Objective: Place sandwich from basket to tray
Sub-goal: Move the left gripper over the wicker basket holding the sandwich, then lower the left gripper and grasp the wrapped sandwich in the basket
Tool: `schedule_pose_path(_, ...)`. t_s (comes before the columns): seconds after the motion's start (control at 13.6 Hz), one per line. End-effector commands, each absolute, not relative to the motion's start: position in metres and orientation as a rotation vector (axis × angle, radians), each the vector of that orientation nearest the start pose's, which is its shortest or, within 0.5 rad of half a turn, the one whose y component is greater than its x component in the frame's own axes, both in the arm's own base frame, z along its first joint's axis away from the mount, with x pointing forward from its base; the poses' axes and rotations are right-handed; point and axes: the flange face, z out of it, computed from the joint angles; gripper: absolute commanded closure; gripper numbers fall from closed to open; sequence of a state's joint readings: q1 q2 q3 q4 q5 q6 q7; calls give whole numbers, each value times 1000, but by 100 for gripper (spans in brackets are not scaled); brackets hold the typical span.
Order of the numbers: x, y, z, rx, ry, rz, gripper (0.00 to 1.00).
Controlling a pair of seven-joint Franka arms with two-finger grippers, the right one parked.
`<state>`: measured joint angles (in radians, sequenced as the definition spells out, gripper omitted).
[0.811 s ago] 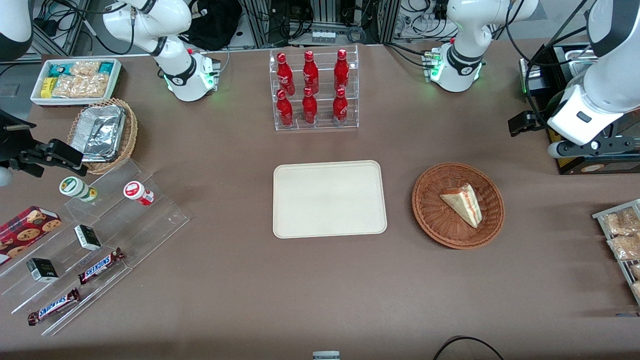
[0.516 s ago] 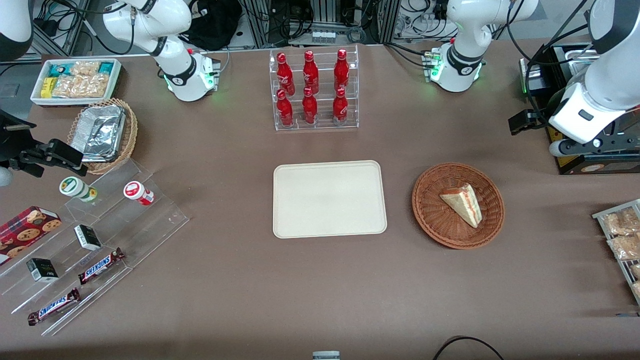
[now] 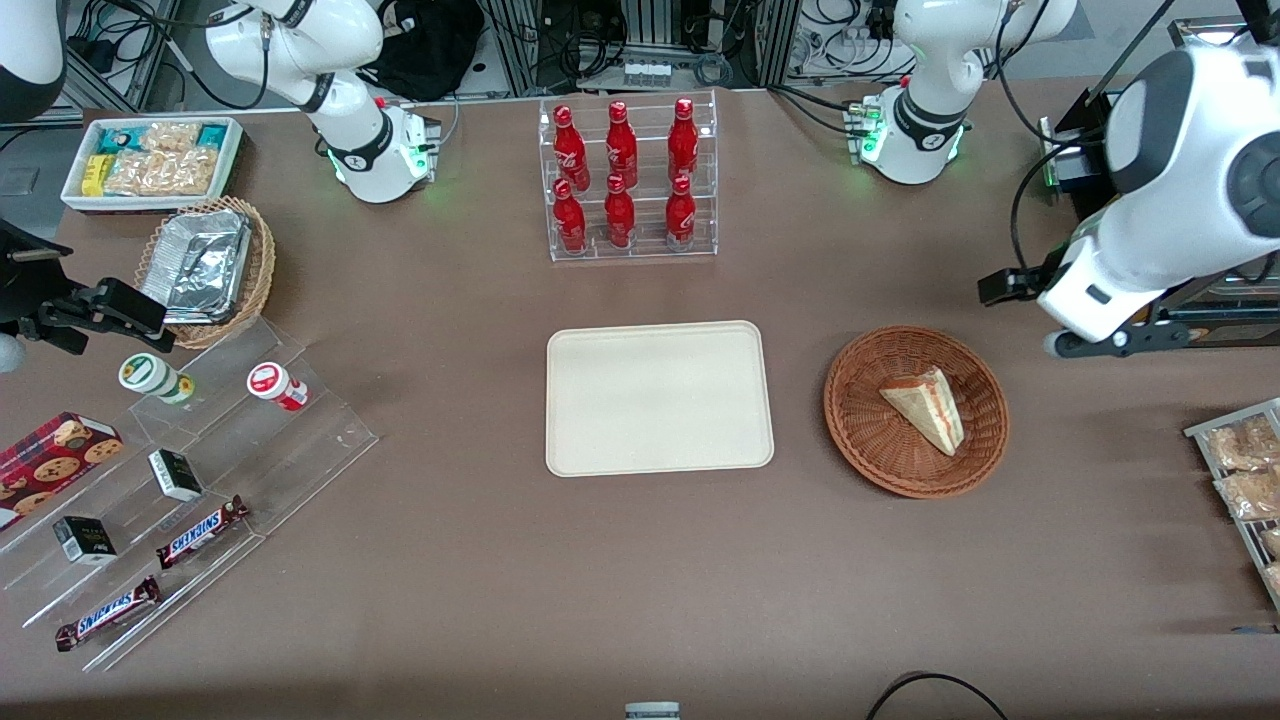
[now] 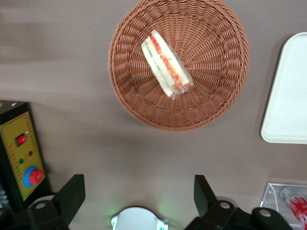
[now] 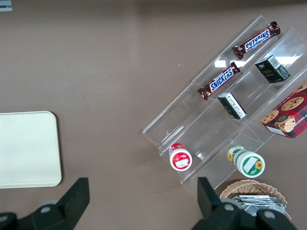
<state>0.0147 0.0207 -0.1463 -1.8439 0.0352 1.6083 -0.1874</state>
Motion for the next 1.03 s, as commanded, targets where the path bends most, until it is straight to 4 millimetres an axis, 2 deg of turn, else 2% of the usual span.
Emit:
schedule_pose_path(0.0,526,-69,458,-3049,-91,339,0)
schedule_pose_path(0.22,518,-68,415,-3056,-84,289,0)
schedule_pose_path(0.52,510,-68,372,-3078,-99,184,0)
schedule_pose_path(0.74,511,-69,352,-3078,-274,123,0)
schedule_pose_path(0.96,516,-83,337,-3051,-511,94,0)
